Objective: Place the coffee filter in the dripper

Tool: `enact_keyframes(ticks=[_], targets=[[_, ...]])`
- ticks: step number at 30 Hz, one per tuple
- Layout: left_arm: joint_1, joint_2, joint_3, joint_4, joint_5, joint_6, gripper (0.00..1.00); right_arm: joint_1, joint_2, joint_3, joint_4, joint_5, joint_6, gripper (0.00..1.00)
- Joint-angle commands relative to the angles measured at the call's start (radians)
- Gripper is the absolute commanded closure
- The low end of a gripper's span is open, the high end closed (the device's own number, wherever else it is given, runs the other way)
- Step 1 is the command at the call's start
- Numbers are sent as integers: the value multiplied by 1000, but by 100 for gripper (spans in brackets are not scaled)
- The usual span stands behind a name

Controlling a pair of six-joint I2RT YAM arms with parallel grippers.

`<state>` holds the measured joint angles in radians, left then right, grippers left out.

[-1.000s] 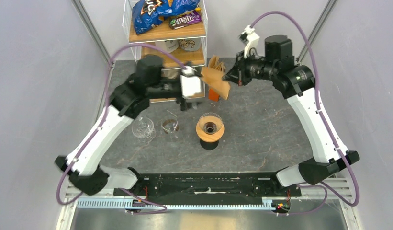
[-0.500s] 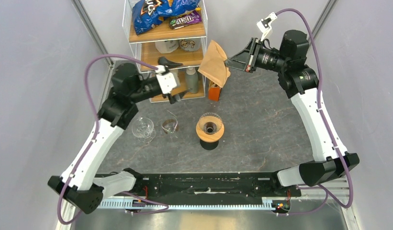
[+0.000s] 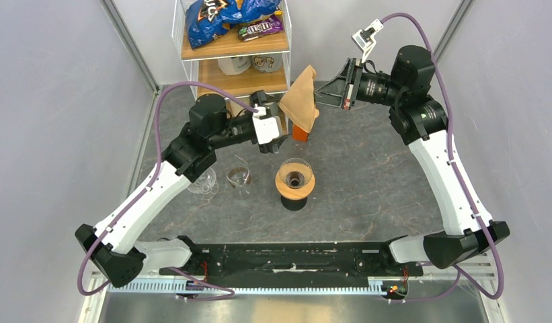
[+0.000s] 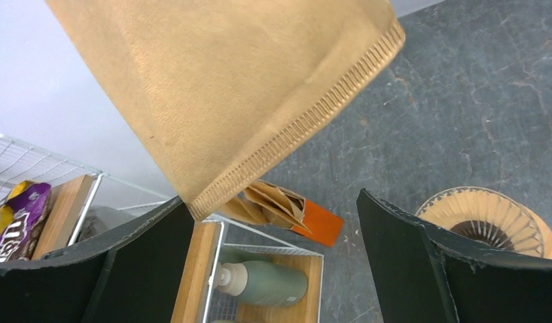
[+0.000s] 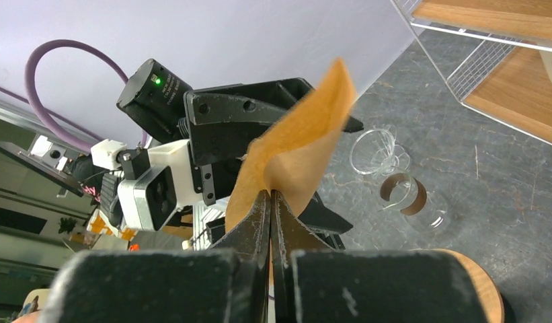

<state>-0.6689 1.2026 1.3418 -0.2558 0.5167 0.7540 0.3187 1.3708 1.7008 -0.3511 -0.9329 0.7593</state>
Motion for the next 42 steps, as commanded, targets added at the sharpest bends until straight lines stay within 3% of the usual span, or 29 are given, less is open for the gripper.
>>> enact_keyframes(ticks=[1,5,13,28,33,42], targets=[[-17,7,32,91,-109,2,4,5,-28,-11,46,-33,6,100],[-4,14,57,63,-214,-60,6,5,-28,-2,41,-37,-2,100],[20,-50,5,20,-23,-32,3,9,-36,-39,48,-41,4,100],[-1,2,36,85,-84,-136,4,28,-40,-54,103,-84,44,100],[-9,-38,15,107,18,-119,19,29,-35,-63,85,-73,30,100],[-21,-39,28,62,-10,-81,40,32,-31,-34,-21,-4,-43,100]])
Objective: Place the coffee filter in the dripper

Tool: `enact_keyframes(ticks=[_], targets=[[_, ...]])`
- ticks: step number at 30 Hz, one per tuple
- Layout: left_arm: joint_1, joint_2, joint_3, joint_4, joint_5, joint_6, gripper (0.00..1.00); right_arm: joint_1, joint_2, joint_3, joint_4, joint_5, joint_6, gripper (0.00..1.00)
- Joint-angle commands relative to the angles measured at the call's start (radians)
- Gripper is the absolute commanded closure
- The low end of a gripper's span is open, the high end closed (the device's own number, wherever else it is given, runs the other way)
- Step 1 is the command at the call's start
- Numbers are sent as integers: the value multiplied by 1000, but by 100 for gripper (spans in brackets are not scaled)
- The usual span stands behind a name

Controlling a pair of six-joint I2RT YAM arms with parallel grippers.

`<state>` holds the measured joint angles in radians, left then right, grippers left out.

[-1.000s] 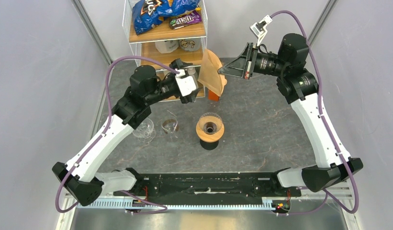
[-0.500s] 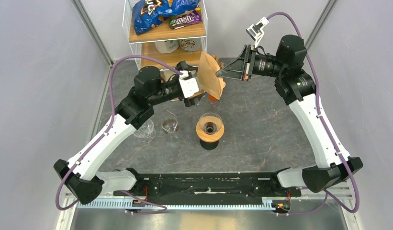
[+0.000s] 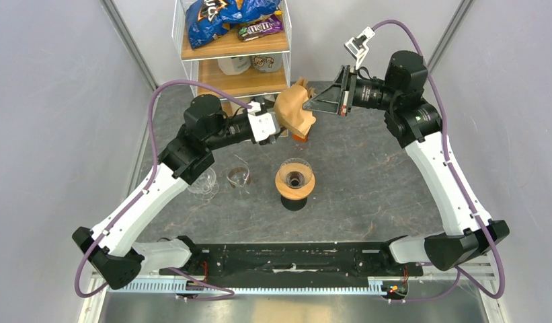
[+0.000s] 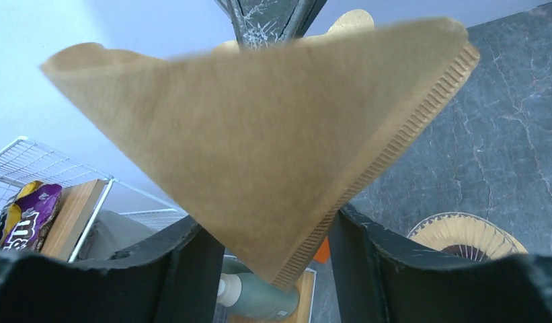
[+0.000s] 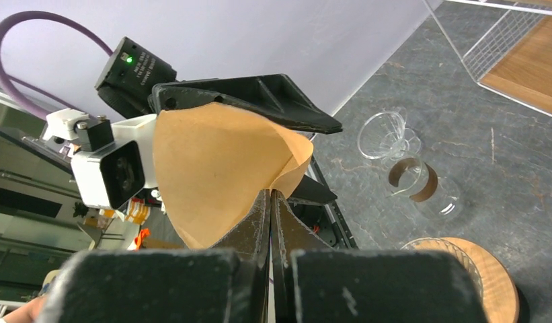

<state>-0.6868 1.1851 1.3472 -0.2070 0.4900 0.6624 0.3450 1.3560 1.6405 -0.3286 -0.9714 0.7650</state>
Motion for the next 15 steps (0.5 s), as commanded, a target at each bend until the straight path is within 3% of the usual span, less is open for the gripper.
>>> enact_keyframes(ticks=[1,4,9,12,13,15], targets=[[-3,-24,22,10,19,12,42,7,-17,29,-56,43,-65,100],[-4,-28,20,4,23,11,51,8,-16,46,-118,63,-120,100],[-3,-31,14,-7,28,21,87,14,-11,61,-169,79,-170,100],[-4,-30,16,-25,46,27,95,21,2,90,-222,76,-213,100],[-5,-28,21,-39,52,27,97,23,9,105,-245,65,-228,89],[-5,-24,30,-75,68,42,98,22,15,128,-294,60,-251,56]])
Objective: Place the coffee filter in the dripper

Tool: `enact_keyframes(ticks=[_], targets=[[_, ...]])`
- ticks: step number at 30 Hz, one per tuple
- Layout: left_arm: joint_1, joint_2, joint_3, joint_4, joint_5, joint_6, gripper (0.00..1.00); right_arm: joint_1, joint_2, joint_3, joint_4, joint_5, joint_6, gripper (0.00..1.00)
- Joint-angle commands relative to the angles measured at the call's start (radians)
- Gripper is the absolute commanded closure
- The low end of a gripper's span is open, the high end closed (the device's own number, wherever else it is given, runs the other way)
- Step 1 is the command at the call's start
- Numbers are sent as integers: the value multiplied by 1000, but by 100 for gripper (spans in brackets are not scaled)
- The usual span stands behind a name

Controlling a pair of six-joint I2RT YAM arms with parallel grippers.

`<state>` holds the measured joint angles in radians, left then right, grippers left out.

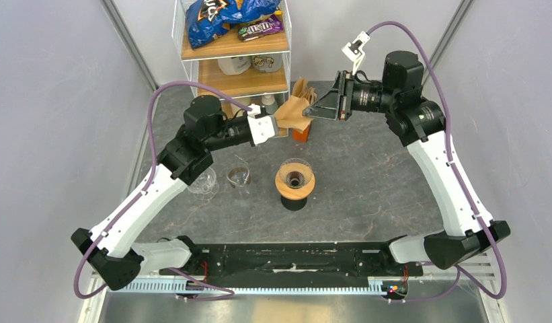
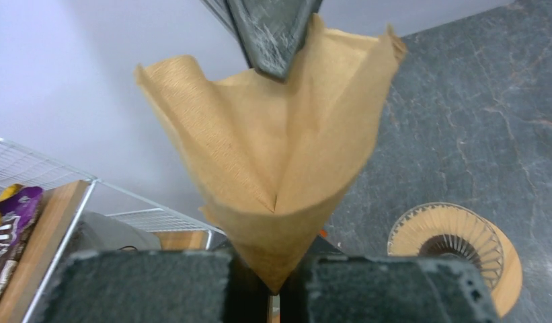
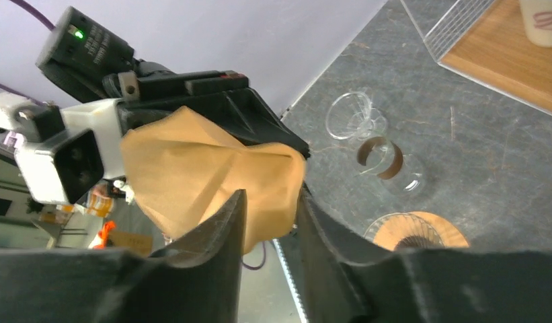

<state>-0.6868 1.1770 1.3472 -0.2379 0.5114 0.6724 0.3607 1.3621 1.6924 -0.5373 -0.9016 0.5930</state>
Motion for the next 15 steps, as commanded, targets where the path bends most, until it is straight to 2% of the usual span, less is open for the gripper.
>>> enact_keyframes(ticks=[1,2,4,9,15], targets=[[-5,-19,26,-51,52,42,98,7,11,84,-112,-8,-89,44],[-5,-27,15,-52,55,55,98,7,11,90,-130,-7,-95,34],[-8,-38,-3,-48,56,78,98,7,9,90,-163,-7,-104,30],[-14,-42,-22,-15,28,99,98,7,8,59,-230,5,-106,30],[-22,-54,-40,-27,89,144,98,11,15,43,-185,-12,-81,33]])
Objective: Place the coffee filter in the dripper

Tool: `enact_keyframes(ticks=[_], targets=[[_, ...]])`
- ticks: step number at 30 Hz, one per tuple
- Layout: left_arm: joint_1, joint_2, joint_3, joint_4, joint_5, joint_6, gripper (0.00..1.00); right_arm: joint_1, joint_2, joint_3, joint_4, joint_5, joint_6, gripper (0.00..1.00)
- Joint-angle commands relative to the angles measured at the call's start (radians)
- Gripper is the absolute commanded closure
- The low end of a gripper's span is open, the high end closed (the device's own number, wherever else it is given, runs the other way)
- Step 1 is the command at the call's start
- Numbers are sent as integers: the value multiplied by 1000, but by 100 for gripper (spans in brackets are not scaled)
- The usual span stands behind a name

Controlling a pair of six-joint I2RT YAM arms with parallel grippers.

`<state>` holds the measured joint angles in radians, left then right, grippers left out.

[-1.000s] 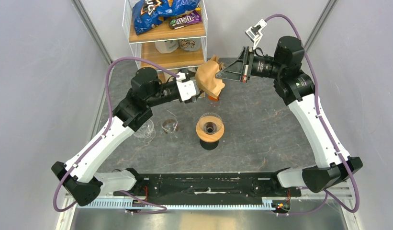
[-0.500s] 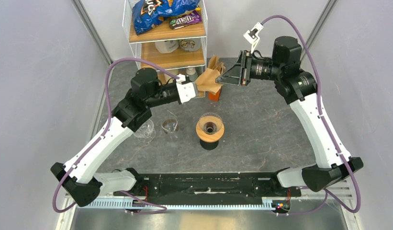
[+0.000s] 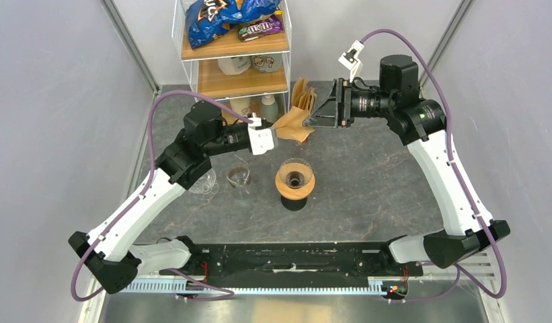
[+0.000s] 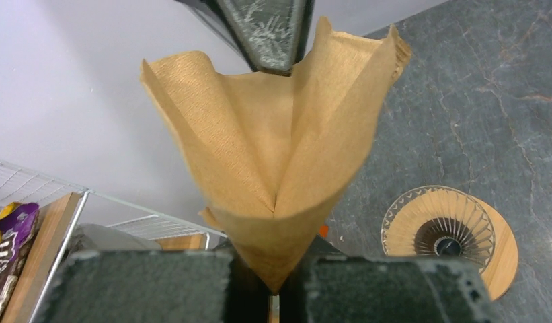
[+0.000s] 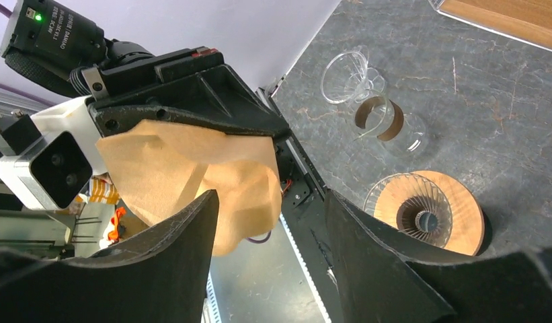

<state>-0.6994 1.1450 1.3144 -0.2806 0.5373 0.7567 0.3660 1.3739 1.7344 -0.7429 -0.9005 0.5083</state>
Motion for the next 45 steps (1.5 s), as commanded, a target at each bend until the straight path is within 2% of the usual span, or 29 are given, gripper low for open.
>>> enact_keyframes(ticks=[1,7,12,17,21,23,24,27,31,36,37,39,40,42,43,44,45], targets=[[-11,-23,-5,1,77,65,98,6,4,7,23,-22,-9,32],[-11,-26,5,-35,134,27,98,20,-24,29,13,-41,-134,29],[-11,-7,57,-125,200,-31,98,57,-44,78,-100,-17,-373,37],[-11,3,76,-167,223,-57,98,91,-55,109,-156,-2,-479,55],[-11,7,83,-181,224,-70,98,118,-73,108,-180,28,-529,73],[-11,8,85,-181,227,-80,98,128,-74,113,-196,53,-540,78],[-11,8,85,-182,232,-87,98,134,-72,118,-205,73,-541,77],[-15,6,83,-184,251,-93,98,145,-73,112,-203,102,-542,49],[-24,6,85,-186,262,-97,98,158,-64,111,-181,111,-525,47],[-38,4,84,-186,258,-100,98,169,-59,119,-172,93,-523,60],[-40,4,82,-186,257,-103,98,171,-62,117,-174,86,-527,66],[-40,3,80,-186,249,-112,96,172,-69,114,-179,74,-536,84],[-40,2,80,-186,242,-120,91,172,-73,113,-179,71,-536,99],[-40,0,80,-186,212,-152,61,172,-82,115,-183,79,-525,100],[-40,-5,79,-187,178,-169,37,172,-82,123,-201,87,-524,100],[-39,-15,76,-192,142,-182,26,172,-82,136,-230,99,-526,100],[-36,-34,71,-207,95,-181,20,172,-82,152,-266,120,-533,100]])
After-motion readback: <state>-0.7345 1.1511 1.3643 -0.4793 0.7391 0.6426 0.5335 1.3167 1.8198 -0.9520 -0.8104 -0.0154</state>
